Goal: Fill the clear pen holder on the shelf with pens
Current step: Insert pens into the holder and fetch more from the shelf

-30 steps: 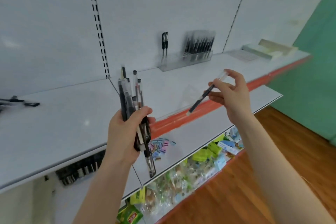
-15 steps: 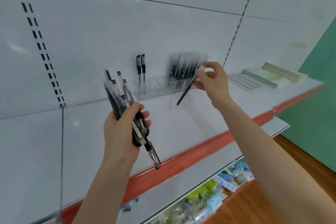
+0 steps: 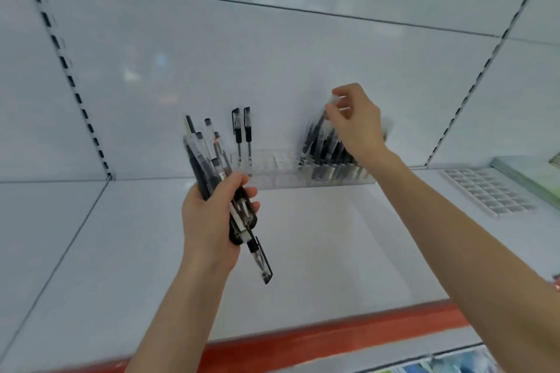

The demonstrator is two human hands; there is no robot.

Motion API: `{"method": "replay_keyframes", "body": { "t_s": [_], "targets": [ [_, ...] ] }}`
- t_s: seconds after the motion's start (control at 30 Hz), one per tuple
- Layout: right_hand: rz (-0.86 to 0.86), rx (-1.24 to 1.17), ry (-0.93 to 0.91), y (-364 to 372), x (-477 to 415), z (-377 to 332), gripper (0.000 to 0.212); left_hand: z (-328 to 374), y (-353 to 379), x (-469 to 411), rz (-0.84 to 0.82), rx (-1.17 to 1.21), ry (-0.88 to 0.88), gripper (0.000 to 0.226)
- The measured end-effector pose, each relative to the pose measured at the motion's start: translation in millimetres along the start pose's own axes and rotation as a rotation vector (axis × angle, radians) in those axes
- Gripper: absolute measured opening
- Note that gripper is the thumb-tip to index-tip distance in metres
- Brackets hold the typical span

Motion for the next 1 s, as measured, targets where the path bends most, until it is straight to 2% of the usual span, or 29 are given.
{"method": "replay_keyframes", "body": {
  "t_s": [0.23,0.4,0.57,0.77,0.83,0.93,1.0],
  "targets": [
    [-0.219,0.024,-0.150,6,-29,2,0.017,-19,24,17,0.141,0.067,0.088,0.005],
    [-0.306,0.066,-0.202,14,-33,4,0.014,-26,26,28,0.208,0.081,0.125,0.003],
    [-0.478,0.295,-0.293,35,-30,3,0.018,-25,28,29,0.218,0.072,0.137,0.005],
    [-0.502,0.355,-0.312,39,-22,1,0.026,-21,25,27,0.193,0.083,0.139,0.006],
    [-0.419,0.288,-0.299,29,-18,-4,0.029,-21,23,26,0.178,0.099,0.129,0.007],
    [-0.243,-0.015,-0.215,3,-1,-20,0.021,-22,29,25,0.105,0.089,0.110,0.004],
    [-0.367,-0.225,-0.076,9,18,-28,0.014,-25,37,25,0.040,0.061,0.087,0.004]
  ]
}}
Point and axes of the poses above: each hand's wrist, its own x-axis away from the middle knuckle, its own y-axis out of the palm, z = x × y, the point moved 9 cm from there along -x, towards the middle knuckle, and after that the axes turned 6 degrees about -y, right-handed, at the moved point
